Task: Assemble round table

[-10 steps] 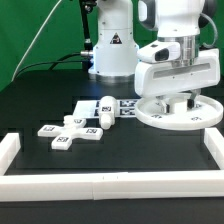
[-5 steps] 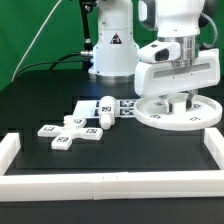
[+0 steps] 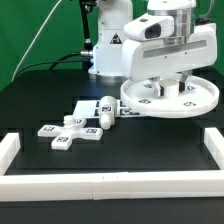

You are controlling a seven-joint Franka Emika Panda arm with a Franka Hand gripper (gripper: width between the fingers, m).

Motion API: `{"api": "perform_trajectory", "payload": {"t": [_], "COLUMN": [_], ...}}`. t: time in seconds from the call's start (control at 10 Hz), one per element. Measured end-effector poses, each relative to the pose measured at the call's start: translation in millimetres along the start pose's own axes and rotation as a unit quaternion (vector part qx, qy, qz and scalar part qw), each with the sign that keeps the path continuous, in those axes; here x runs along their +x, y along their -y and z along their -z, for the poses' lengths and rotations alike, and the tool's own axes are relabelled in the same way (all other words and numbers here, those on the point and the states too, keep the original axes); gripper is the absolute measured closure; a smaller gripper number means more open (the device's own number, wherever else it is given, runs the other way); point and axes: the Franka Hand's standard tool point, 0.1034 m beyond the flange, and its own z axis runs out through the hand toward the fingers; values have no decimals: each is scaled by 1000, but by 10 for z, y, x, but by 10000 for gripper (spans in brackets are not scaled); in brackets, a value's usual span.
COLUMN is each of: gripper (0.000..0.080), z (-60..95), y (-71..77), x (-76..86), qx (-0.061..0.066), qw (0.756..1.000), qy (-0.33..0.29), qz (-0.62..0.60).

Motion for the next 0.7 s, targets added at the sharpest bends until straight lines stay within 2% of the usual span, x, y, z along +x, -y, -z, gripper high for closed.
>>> {"api": "perform_trajectory", "payload": {"t": [0.2, 0.3, 0.4, 0.5, 0.6, 0.7], "gripper": [397, 397, 397, 396, 396, 396], "z": [-16, -22, 27, 77, 102, 102], "y": [-23, -183, -400, -563, -670, -724], "x": [-9, 11, 151, 364, 513, 589], "qx": [0, 2, 6, 8, 9, 9], "qw": [1000, 1000, 1000, 1000, 999, 999], "qy": [2, 7, 13, 11, 9, 8], "qz": [-1, 19, 21, 28, 42, 53]}}
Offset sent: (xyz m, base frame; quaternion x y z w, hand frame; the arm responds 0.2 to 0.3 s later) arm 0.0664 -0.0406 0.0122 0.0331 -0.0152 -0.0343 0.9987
